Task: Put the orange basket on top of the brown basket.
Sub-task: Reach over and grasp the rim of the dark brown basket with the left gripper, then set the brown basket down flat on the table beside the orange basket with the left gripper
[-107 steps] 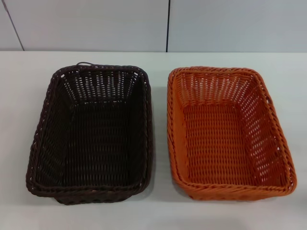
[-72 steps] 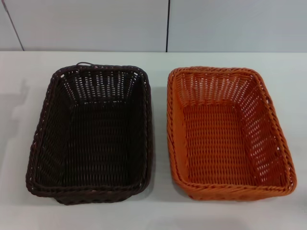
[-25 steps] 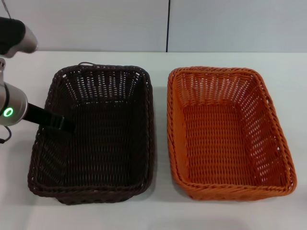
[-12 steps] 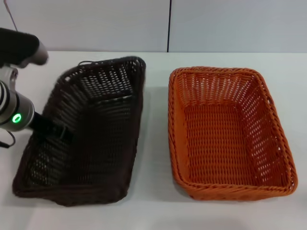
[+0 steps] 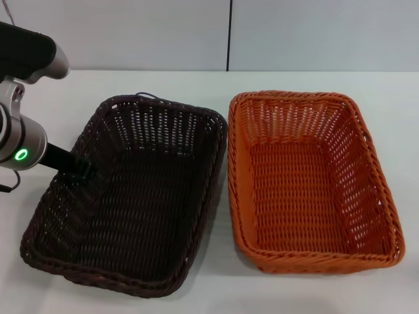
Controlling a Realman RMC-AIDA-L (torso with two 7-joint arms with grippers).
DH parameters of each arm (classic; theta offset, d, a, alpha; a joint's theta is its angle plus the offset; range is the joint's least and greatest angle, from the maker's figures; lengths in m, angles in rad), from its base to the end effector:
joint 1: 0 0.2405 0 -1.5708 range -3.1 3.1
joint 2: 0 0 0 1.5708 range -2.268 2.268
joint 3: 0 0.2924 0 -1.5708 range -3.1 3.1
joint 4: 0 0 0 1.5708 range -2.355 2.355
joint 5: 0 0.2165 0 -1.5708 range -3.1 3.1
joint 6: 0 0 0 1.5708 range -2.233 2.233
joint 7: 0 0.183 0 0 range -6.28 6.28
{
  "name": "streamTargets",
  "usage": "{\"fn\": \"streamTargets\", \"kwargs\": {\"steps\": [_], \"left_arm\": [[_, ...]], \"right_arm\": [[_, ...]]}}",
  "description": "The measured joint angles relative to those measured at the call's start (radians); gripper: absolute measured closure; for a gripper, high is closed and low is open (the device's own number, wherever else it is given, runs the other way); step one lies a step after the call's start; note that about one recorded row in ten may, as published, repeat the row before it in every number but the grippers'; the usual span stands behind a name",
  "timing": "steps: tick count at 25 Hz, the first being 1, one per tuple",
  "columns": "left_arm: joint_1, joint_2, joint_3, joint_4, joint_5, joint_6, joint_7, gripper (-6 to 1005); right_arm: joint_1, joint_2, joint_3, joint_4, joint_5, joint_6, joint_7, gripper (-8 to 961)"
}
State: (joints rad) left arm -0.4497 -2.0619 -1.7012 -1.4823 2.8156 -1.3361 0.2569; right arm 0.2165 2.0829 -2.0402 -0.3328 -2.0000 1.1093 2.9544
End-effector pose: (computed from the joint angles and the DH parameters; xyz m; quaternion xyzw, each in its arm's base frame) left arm -0.2652 0.4039 -0.0094 -0.8214 -0.4173 0.1455 0.3606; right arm 0.4528 0.3164 0.0222 -0.4993 0.3250 0.1878 0.7809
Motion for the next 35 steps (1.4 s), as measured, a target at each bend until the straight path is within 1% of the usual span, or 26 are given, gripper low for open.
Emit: {"fn": "streamTargets", "kwargs": {"steps": [5, 6, 9, 12, 13, 16, 17, 18, 20, 24, 27, 28, 29, 30, 32, 33, 35], "left_arm": [[-0.005, 0.002, 0.023, -0.01, 0.003, 0.0, 0.032, 692], [-0.009, 0.002, 0.025, -0.012, 0.008, 0.0, 0.061, 700], [-0.011, 0.003, 0.025, -0.013, 0.012, -0.001, 0.072, 724], [-0.031, 0.003, 0.021, -0.022, 0.057, -0.018, 0.141, 748], [-0.031, 0.003, 0.021, -0.022, 0.057, -0.018, 0.141, 748], [-0.045, 0.005, -0.002, -0.031, 0.067, -0.032, 0.227, 750], [-0.054, 0.006, -0.026, -0.042, 0.072, -0.042, 0.307, 750], [-0.054, 0.006, -0.026, -0.042, 0.072, -0.042, 0.307, 751], [-0.064, 0.005, -0.049, -0.056, 0.072, -0.054, 0.377, 752], [-0.076, 0.006, -0.08, -0.102, 0.072, -0.08, 0.486, 754], [-0.085, 0.006, -0.115, -0.172, 0.073, -0.11, 0.591, 755], [-0.085, 0.006, -0.115, -0.172, 0.073, -0.11, 0.591, 756], [-0.087, 0.007, -0.128, -0.209, 0.073, -0.122, 0.655, 756], [-0.087, 0.007, -0.128, -0.209, 0.073, -0.122, 0.655, 757], [-0.092, 0.007, -0.144, -0.239, 0.071, -0.131, 0.746, 765], [-0.092, 0.007, -0.144, -0.239, 0.071, -0.131, 0.746, 773], [-0.098, 0.007, -0.155, -0.25, 0.065, -0.138, 0.803, 790]], "right_arm": [[0.004, -0.001, 0.0, 0.0, 0.0, 0.001, 0.0, 206], [0.006, -0.001, 0.0, -0.001, 0.0, 0.002, 0.0, 206], [0.006, -0.001, 0.0, -0.002, 0.0, 0.002, 0.0, 206], [0.006, -0.001, 0.001, -0.004, 0.0, 0.004, 0.0, 206], [0.006, -0.001, 0.001, -0.004, 0.0, 0.004, 0.0, 206], [0.006, -0.001, 0.002, -0.005, 0.0, 0.004, 0.0, 206], [0.006, -0.001, 0.002, -0.005, 0.0, 0.004, 0.0, 206], [0.006, -0.001, 0.002, -0.005, 0.0, 0.004, 0.0, 206], [0.004, -0.001, 0.007, -0.009, 0.0, 0.004, 0.0, 206], [0.0, -0.001, 0.01, -0.013, 0.0, 0.005, 0.0, 206], [-0.003, -0.001, 0.012, -0.022, 0.0, 0.006, 0.0, 206], [-0.003, -0.001, 0.012, -0.022, 0.0, 0.006, 0.0, 206], [-0.004, 0.0, 0.012, -0.023, 0.0, 0.007, 0.0, 206], [-0.004, 0.0, 0.012, -0.024, 0.0, 0.007, 0.0, 206], [-0.005, 0.0, 0.012, -0.028, 0.0, 0.007, 0.0, 206], [-0.005, 0.0, 0.012, -0.028, 0.0, 0.007, 0.0, 206], [-0.005, 0.0, 0.012, -0.034, 0.0, 0.008, 0.0, 206]]}}
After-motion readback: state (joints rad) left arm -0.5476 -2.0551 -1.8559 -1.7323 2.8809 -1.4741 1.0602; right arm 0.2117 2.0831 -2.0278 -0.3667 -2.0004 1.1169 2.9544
